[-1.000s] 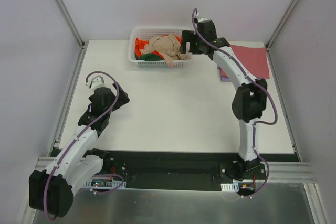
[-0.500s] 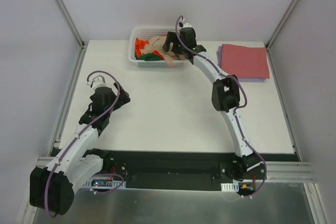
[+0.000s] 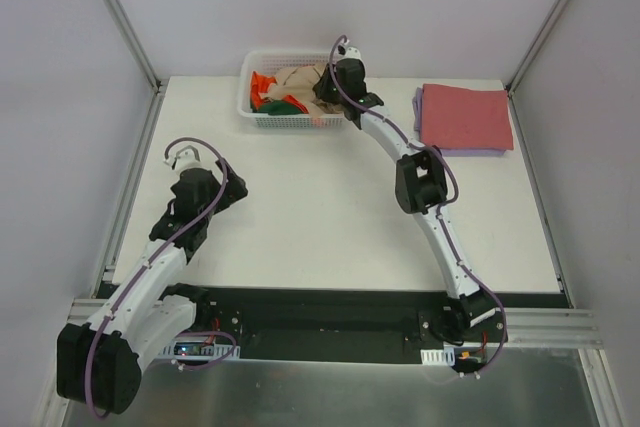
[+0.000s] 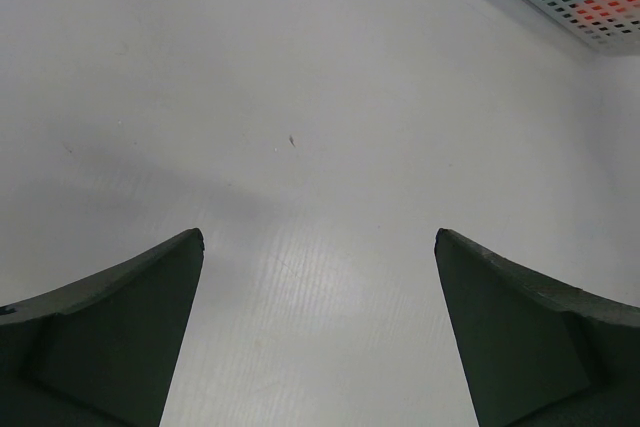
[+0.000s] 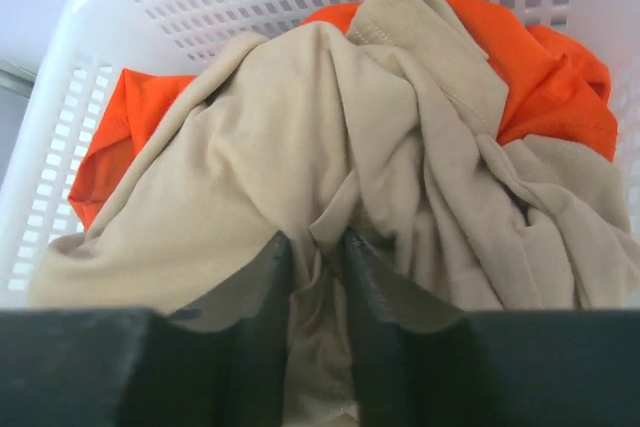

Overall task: Fold and stack the t-shirts
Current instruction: Grab crumpled tshirt from bin with the right arm, then move the tshirt to the center of the board

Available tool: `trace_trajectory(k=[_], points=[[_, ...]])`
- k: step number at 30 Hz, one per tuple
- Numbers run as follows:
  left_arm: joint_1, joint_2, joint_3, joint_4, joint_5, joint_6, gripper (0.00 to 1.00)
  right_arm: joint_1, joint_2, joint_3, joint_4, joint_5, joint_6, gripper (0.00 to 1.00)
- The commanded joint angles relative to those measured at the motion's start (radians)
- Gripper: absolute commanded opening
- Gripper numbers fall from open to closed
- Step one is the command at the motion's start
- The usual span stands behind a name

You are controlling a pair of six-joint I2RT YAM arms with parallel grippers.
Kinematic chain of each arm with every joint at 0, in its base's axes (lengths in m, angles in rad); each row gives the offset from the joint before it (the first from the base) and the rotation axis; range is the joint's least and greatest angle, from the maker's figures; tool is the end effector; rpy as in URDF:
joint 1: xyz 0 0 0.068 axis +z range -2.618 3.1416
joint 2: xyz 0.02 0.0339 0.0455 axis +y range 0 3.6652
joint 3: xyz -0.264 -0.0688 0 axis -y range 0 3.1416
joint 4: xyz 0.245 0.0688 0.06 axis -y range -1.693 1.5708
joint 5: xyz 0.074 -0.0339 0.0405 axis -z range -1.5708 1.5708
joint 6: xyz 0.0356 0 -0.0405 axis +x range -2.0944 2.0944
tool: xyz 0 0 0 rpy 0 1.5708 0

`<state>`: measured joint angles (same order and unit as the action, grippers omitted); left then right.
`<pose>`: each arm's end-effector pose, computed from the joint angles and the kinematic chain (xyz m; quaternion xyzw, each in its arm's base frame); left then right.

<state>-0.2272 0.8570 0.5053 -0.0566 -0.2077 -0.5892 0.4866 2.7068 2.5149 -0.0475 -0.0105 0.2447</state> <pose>0.1943 -0.0374 0.2418 -0.2056 0.8075 -0.1373 0.5356 0.5460 0.2893 0.2109 -0.0981 0.7803 0.2247 0.5753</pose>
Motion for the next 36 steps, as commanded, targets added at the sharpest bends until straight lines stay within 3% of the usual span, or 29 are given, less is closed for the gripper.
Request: trace_trajectory(k=[1, 3, 4, 13, 23, 36], points=[[0.009, -0.033, -0.014, 0.012, 0.011, -0.015, 0.99, 0.017, 0.004, 0.044, 0.074, 0.004, 0.007, 0.17], [0.011, -0.039, -0.016, 0.009, 0.011, -0.017, 0.99, 0.017, -0.002, 0.033, 0.081, 0.004, 0.005, 0.01], [0.011, -0.041, -0.016, 0.006, 0.011, -0.017, 0.99, 0.017, -0.008, 0.030, 0.084, 0.039, 0.002, 0.01], [0.011, -0.078, -0.028, -0.003, 0.001, -0.020, 0.99, 0.014, -0.172, -0.053, 0.192, 0.038, -0.077, 0.01], [0.012, -0.082, -0.028, -0.002, 0.039, -0.017, 0.99, 0.014, -0.395, -0.094, 0.189, 0.040, -0.228, 0.01], [0.014, -0.101, -0.034, -0.002, 0.082, -0.040, 0.99, 0.061, -0.769, -0.160, 0.063, -0.224, -0.282, 0.01]])
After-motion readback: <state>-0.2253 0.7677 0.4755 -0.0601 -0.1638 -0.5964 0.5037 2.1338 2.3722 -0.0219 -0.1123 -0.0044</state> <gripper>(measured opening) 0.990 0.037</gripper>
